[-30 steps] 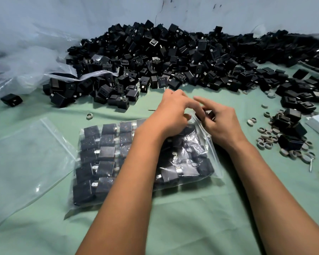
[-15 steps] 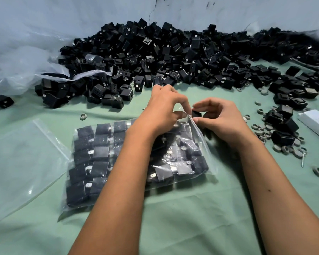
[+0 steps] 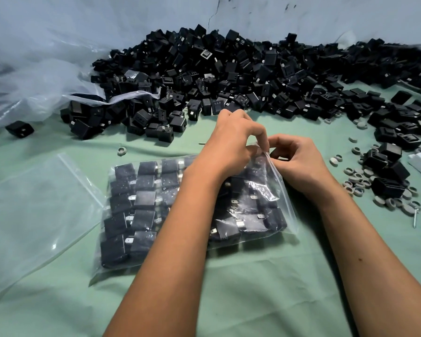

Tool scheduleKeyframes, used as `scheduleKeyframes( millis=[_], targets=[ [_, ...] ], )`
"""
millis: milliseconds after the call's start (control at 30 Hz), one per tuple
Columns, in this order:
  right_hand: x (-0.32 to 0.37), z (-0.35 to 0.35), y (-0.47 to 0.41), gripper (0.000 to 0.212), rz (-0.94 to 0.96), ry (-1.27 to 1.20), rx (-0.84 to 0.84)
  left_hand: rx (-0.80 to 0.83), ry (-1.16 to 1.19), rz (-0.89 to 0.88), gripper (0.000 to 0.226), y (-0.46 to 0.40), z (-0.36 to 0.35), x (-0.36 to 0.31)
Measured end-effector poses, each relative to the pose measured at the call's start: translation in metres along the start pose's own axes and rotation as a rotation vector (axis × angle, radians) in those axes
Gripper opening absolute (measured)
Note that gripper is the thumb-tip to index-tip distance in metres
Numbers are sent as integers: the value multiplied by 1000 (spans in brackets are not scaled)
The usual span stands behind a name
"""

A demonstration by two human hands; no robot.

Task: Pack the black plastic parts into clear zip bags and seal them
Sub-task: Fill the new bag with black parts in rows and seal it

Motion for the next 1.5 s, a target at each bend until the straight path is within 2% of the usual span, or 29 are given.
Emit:
scheduleKeyframes(
  millis=[100, 333, 533, 667, 800, 933, 1200, 1333, 1500],
  targets=[
    [-2, -7, -1, 17, -37, -35, 11, 4, -21, 1, 18, 1, -1, -2],
    [1, -4, -1, 30, 50, -30, -53, 13, 19, 9, 21, 1, 1, -1],
    [-2, -3, -1, 32, 40, -76, -81, 38, 94, 43, 20, 0, -3, 4],
    [-3, -2, -2, 38, 15, -132, -128, -58, 151, 145, 22, 0, 0, 12],
    [-6, -3, -2, 36, -11, -162, -135, -102, 109, 296, 19, -1, 7, 30],
    [-9, -4, -4, 32, -58, -145, -151, -35, 120, 363, 18, 2, 6, 36],
    [-7, -2, -5, 28, -78, -57, -176, 3, 74, 349, 16, -10, 1, 28],
    [-8, -5, -5, 24, -98, 96, -175, 155, 98, 353, 12, -28, -2, 23],
    [-8, -2, -5, 29, -107, 30, -167, 327, 166, 361, 8, -48, 7, 29]
  ],
)
Point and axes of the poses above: each hand's wrist, its own y-axis away from the middle knuckle, its own z-axis out of the back of the hand, x = y × z, the point moved 2 cm from there along -y, towards the middle knuckle, and after that the axes turned 4 degrees about z, right-handed, at the moved point
